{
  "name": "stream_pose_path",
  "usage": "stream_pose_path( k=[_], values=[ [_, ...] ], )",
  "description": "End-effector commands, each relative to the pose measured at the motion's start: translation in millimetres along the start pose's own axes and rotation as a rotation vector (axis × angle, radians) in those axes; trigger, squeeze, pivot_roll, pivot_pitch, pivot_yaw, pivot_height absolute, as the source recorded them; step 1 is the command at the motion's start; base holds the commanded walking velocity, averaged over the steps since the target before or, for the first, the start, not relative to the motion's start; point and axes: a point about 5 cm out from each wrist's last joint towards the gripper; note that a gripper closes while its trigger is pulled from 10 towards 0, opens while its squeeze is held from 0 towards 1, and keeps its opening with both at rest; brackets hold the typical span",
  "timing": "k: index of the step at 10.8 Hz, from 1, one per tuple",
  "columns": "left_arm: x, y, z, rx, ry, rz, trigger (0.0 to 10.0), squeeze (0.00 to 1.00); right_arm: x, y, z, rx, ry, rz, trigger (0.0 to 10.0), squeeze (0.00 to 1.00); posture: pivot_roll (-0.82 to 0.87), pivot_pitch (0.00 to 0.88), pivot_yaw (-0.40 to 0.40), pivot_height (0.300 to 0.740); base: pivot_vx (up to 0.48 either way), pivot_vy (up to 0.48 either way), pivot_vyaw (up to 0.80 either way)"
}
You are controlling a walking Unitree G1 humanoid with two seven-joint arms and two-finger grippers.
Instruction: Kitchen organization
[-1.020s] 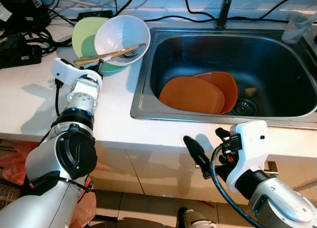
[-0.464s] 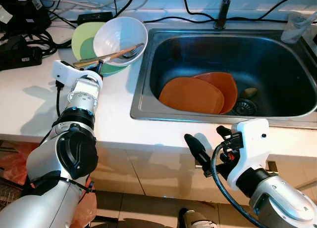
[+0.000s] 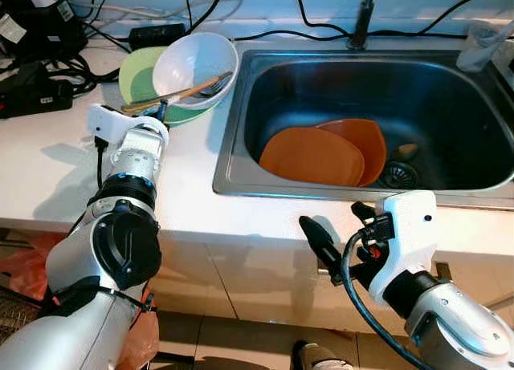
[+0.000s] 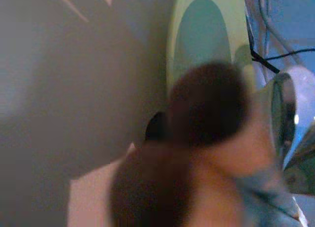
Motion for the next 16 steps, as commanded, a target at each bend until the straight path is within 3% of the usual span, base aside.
stream_pose_path(
  k=[1, 5, 9, 16],
  values=[
    [-0.9, 38.6, -35, -0.028, 0.142, 0.165, 0.0, 0.0, 0.0, 0.2, 1, -0.003, -0.004, 0.008, 10.0, 0.0, -0.44, 0.122, 0.061, 0.74, 0.0, 0.0, 0.0],
    [-1.0, 34.0, -30, -0.019, 0.136, 0.217, 0.0, 0.0, 4.2, 0.4, 1, -0.002, -0.006, 0.017, 10.0, 0.0, -0.41, 0.111, 0.068, 0.74, 0.0, 0.0, 0.0],
    [-2.5, 26.0, -37, -0.015, 0.174, 0.229, 0.0, 0.0, 11.0, 0.8, 2, 0.0, -0.013, 0.032, 10.0, 0.0, -0.38, 0.097, 0.082, 0.74, 0.0, 0.0, 0.0],
    [-6.8, 23.6, -54, 0.068, 0.266, 0.271, 0.0, 0.0, 19.0, -0.5, 1, 0.0, -0.032, 0.037, 10.0, 0.0, -0.34, 0.069, 0.124, 0.74, 0.0, 0.0, 0.0]
  ],
)
Point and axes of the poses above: a point about 5 cm out from each wrist's last joint towards the gripper, its own x axis pointing out of the wrist towards the gripper, its own z axis along the axis of the wrist's last joint, y = z × x, and after that the axes turned 12 degrees about x, right-handed
